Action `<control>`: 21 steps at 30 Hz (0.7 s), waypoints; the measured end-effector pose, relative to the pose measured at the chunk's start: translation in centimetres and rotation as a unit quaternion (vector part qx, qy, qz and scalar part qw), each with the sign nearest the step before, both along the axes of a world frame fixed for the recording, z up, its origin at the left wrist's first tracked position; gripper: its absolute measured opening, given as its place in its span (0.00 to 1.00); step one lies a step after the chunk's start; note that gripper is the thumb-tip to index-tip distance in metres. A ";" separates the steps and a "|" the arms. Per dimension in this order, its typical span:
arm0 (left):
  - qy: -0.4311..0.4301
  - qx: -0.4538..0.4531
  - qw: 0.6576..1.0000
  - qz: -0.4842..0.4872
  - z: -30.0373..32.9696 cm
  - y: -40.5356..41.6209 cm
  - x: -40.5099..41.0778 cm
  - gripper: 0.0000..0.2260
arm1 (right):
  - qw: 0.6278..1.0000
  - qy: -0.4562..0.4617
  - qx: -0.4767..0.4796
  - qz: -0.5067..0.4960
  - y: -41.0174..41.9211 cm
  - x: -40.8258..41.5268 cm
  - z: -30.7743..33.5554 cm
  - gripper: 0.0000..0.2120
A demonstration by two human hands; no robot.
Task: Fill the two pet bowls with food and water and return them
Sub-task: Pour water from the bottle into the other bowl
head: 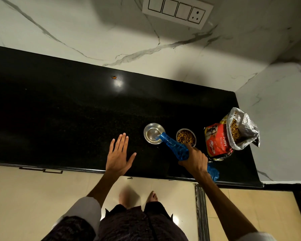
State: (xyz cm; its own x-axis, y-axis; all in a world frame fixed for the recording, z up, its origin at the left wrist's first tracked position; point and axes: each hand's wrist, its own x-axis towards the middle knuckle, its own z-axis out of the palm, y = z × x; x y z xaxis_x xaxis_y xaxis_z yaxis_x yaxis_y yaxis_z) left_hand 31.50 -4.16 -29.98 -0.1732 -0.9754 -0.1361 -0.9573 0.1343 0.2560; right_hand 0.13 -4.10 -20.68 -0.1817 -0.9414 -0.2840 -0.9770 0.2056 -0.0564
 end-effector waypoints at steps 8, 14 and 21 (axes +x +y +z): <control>0.017 -0.012 1.000 0.003 0.0 0.0 0.0 0.36 | 1.000 -0.006 -0.004 0.002 0.1 0.0 0.0 0.41; -0.006 0.000 1.000 -0.002 -0.1 0.0 0.0 0.37 | 1.000 -0.004 -0.001 -0.002 0.0 0.1 0.0 0.41; 0.010 -0.005 1.000 0.002 -0.1 0.0 0.0 0.36 | 1.000 -0.001 -0.006 -0.002 0.0 0.1 0.0 0.41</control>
State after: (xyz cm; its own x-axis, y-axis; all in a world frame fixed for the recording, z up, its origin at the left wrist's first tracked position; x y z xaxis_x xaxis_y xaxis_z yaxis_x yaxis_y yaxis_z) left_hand 31.51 -4.17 -30.08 -0.1728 -0.9773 -0.1224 -0.9523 0.1340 0.2742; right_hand 0.27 -4.08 -20.68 -0.1844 -0.9442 -0.2729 -0.9762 0.2082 -0.0608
